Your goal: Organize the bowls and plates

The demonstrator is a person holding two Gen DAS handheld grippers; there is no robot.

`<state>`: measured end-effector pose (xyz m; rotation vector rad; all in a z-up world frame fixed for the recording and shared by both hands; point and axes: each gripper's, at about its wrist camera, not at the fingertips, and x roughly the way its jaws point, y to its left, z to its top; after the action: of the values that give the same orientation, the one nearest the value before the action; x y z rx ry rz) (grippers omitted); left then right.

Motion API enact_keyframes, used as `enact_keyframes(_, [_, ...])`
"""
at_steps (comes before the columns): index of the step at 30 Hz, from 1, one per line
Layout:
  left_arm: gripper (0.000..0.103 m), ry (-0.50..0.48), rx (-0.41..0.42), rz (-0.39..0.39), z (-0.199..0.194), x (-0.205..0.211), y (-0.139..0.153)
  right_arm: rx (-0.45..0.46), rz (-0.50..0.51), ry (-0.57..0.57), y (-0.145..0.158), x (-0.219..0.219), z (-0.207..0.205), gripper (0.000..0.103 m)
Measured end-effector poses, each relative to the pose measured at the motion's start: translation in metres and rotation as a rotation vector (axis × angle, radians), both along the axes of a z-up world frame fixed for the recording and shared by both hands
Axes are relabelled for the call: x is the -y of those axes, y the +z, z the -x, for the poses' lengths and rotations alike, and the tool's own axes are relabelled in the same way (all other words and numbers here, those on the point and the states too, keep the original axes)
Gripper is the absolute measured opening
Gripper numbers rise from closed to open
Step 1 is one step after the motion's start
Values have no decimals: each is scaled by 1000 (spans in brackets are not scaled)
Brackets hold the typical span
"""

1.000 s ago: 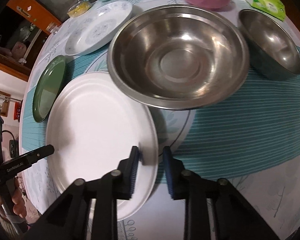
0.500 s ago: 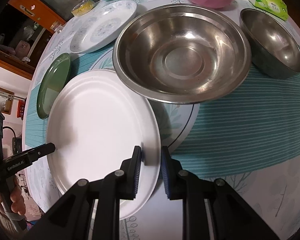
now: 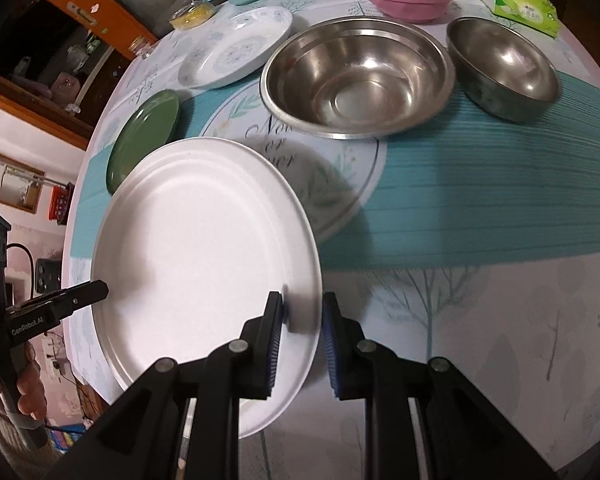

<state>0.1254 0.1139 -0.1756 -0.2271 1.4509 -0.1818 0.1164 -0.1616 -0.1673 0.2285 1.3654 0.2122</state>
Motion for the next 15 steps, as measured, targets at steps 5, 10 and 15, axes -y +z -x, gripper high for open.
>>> enact_keyframes(5, [18, -26, -29, -39, 25, 12, -11, -22, 36, 25, -6, 2, 24, 20])
enact_keyframes(10, [18, -37, -75, -42, 45, 19, -26, -66, 38, 16, -20, 12, 51, 20])
enact_keyframes(15, [18, -68, -86, -57, 63, 29, -32, -83, 48, 15, -27, 18, 71, 20])
